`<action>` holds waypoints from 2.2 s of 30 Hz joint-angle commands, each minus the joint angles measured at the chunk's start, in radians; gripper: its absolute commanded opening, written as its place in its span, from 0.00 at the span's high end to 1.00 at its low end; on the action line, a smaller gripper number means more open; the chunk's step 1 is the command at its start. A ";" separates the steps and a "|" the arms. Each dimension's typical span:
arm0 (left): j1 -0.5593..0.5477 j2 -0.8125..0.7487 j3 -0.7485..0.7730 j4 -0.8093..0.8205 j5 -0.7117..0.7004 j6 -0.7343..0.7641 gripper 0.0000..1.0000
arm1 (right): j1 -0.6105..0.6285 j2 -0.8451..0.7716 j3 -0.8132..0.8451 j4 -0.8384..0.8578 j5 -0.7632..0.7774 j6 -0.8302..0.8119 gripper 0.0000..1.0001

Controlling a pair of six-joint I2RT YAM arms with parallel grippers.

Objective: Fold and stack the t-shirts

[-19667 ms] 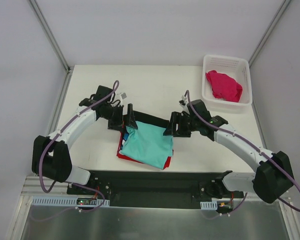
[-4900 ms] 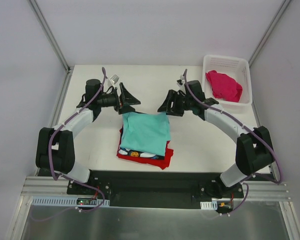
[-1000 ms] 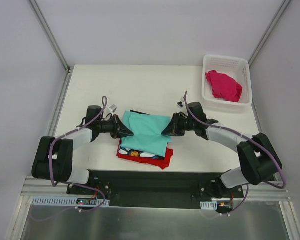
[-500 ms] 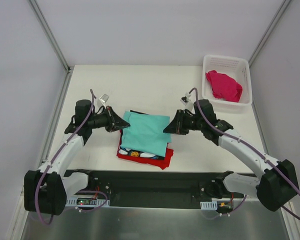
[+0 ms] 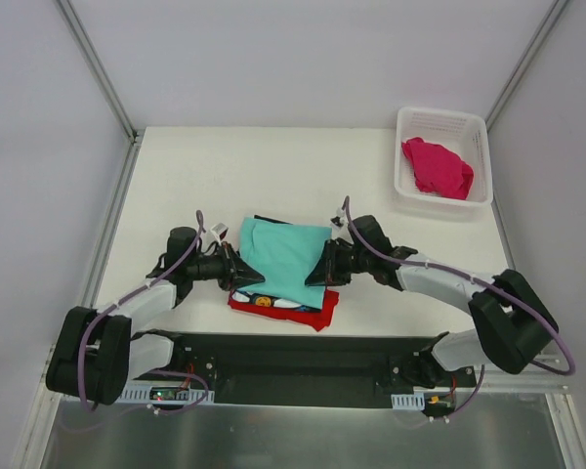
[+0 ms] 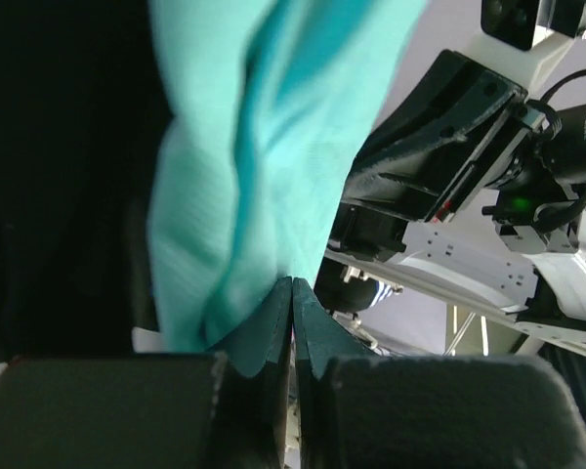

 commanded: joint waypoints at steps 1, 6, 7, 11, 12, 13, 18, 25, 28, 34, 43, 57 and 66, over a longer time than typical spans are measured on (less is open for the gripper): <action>-0.024 0.070 -0.033 0.198 0.013 -0.039 1.00 | 0.010 0.089 -0.017 0.138 0.005 0.024 0.86; -0.024 0.122 -0.074 0.110 -0.023 0.020 1.00 | 0.005 0.093 -0.051 0.108 0.036 -0.002 0.86; -0.024 0.116 -0.082 0.079 -0.041 0.055 1.00 | 0.007 0.080 -0.056 0.083 0.042 -0.020 0.86; -0.023 0.046 -0.071 -0.096 -0.127 0.132 1.00 | 0.001 0.047 -0.063 0.013 0.069 -0.063 0.86; -0.023 0.037 -0.065 -0.121 -0.138 0.145 1.00 | -0.001 0.041 -0.060 -0.018 0.082 -0.073 0.86; -0.021 0.029 -0.053 -0.142 -0.144 0.165 1.00 | -0.001 0.031 -0.059 -0.032 0.086 -0.080 0.86; -0.021 -0.016 -0.044 -0.199 -0.156 0.179 1.00 | -0.005 -0.014 -0.031 -0.115 0.106 -0.116 0.86; -0.024 -0.160 0.146 -0.496 -0.257 0.294 1.00 | -0.002 -0.123 0.065 -0.289 0.157 -0.159 0.86; -0.024 -0.162 0.220 -0.512 -0.245 0.305 1.00 | -0.004 -0.146 0.108 -0.336 0.160 -0.177 0.86; -0.026 -0.091 0.320 -0.455 -0.182 0.294 1.00 | -0.005 -0.082 0.248 -0.365 0.152 -0.205 0.86; -0.026 0.091 0.329 -0.222 -0.144 0.258 1.00 | -0.117 0.162 0.341 -0.207 0.057 -0.231 0.86; -0.021 0.363 0.579 -0.214 -0.133 0.345 1.00 | -0.196 0.339 0.543 -0.242 -0.018 -0.251 0.87; -0.021 0.434 0.575 -0.193 -0.142 0.359 1.00 | -0.245 0.397 0.547 -0.251 -0.030 -0.281 0.86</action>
